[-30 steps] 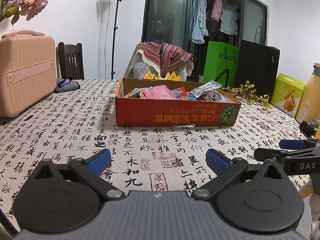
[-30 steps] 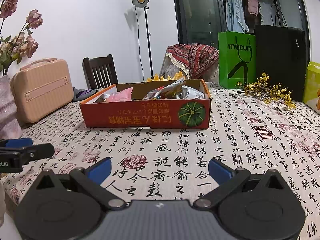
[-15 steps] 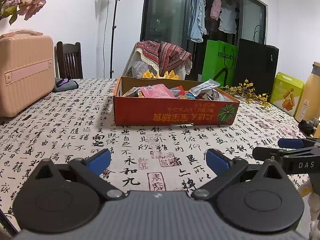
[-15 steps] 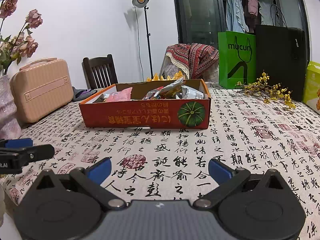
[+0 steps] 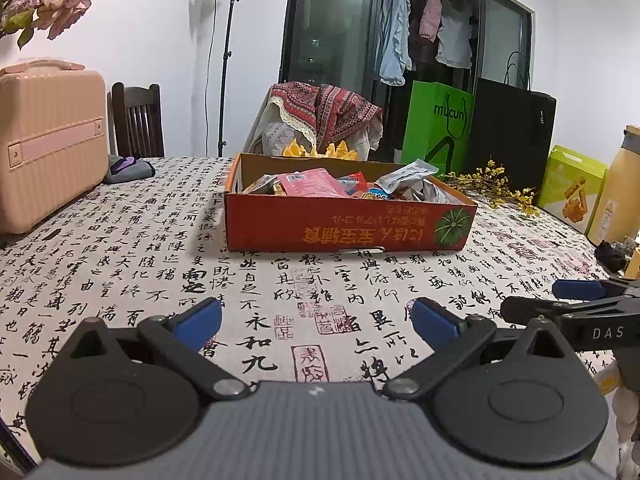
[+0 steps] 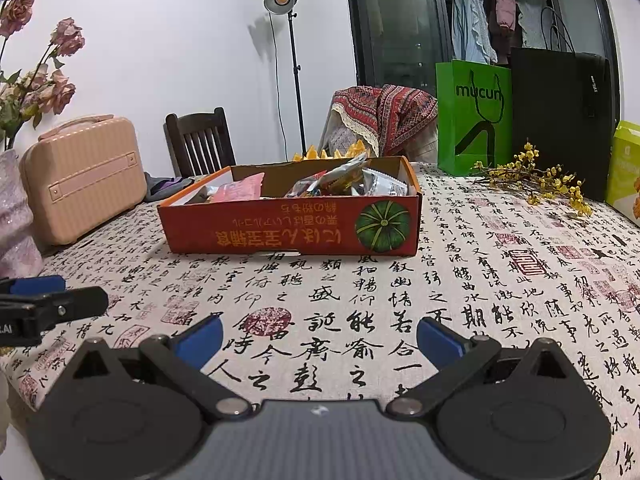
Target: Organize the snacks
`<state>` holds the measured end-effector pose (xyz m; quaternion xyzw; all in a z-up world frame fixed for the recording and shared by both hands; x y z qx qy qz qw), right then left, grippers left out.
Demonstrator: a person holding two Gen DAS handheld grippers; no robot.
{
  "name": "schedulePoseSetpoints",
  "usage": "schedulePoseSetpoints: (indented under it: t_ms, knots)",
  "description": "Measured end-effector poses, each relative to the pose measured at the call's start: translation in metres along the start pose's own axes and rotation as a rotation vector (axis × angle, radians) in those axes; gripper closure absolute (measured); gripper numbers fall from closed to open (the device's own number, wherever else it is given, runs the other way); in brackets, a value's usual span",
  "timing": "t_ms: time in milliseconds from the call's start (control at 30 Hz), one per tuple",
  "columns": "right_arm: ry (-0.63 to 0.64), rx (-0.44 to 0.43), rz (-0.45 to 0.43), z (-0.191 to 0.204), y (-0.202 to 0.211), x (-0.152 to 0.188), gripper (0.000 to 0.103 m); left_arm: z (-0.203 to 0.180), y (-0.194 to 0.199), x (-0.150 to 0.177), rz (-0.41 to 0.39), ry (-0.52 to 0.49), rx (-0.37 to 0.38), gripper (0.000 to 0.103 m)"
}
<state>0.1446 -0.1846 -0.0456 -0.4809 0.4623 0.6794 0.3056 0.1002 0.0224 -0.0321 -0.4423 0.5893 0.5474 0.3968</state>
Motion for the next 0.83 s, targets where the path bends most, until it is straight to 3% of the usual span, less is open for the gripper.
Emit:
schedulePoseSetpoints:
  t_ms: [833]
  knots:
    - [0.004, -0.001, 0.007, 0.0013, -0.0003, 0.0076, 0.0, -0.004, 0.0013, 0.0011, -0.012, 0.002, 0.037, 0.0]
Point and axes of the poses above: each gripper's, at about its wrist camera, not at the fingertips, and y roughly against the way its jaws point, z to its left, x to its underside, the point moved 10 cm from there along -y, roughly the way its jaws point, and after that the axes turned 9 degrees about -z, right-handed, at the moved point
